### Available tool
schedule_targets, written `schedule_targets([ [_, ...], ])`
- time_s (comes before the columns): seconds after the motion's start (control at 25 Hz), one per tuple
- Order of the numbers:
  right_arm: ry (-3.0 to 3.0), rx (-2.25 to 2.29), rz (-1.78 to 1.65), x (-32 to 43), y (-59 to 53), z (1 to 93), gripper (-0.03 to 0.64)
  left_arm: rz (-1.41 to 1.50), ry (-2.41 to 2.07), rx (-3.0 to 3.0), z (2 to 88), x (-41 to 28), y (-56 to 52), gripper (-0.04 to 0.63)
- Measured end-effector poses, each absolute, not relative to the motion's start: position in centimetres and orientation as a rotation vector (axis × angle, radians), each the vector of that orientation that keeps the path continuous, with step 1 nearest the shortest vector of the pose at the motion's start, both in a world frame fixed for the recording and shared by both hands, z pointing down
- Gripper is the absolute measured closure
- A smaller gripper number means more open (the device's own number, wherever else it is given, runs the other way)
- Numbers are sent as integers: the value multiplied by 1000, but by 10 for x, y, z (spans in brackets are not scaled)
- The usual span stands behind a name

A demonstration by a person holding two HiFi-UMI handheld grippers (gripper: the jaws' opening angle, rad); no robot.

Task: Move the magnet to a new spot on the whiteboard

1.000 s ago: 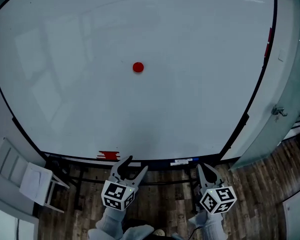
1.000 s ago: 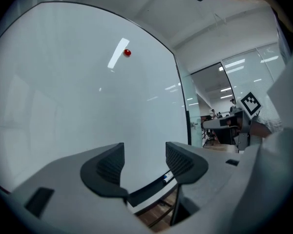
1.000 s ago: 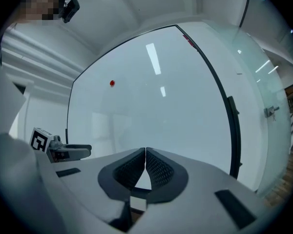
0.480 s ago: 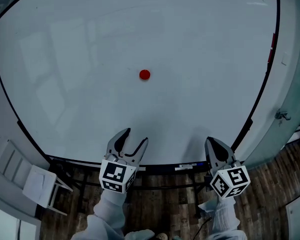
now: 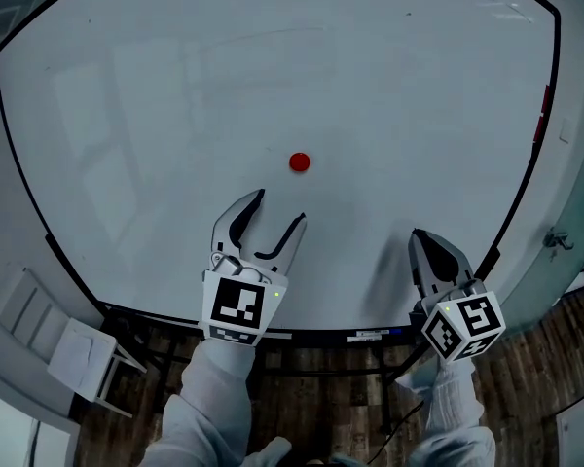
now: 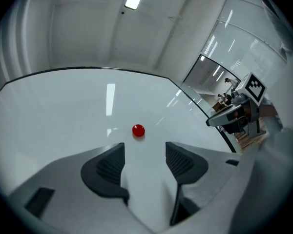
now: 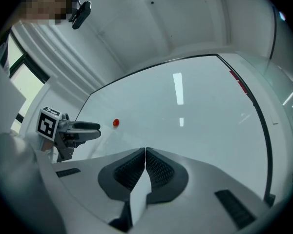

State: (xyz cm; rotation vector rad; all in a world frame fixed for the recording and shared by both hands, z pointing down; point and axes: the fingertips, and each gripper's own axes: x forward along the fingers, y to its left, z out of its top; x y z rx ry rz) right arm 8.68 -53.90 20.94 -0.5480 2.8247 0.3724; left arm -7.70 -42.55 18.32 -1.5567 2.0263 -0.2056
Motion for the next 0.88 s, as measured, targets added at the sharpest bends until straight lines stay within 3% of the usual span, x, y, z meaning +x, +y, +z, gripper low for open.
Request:
schedule_targets([
  [0.56,2784,-430,316,72,-537,176,589,-339,2002,-1381,143,-79,-457,340],
  [0.88,2793,-440,331,73,-542,180,589,-555,1972,-1191,145,-82,-473,369],
])
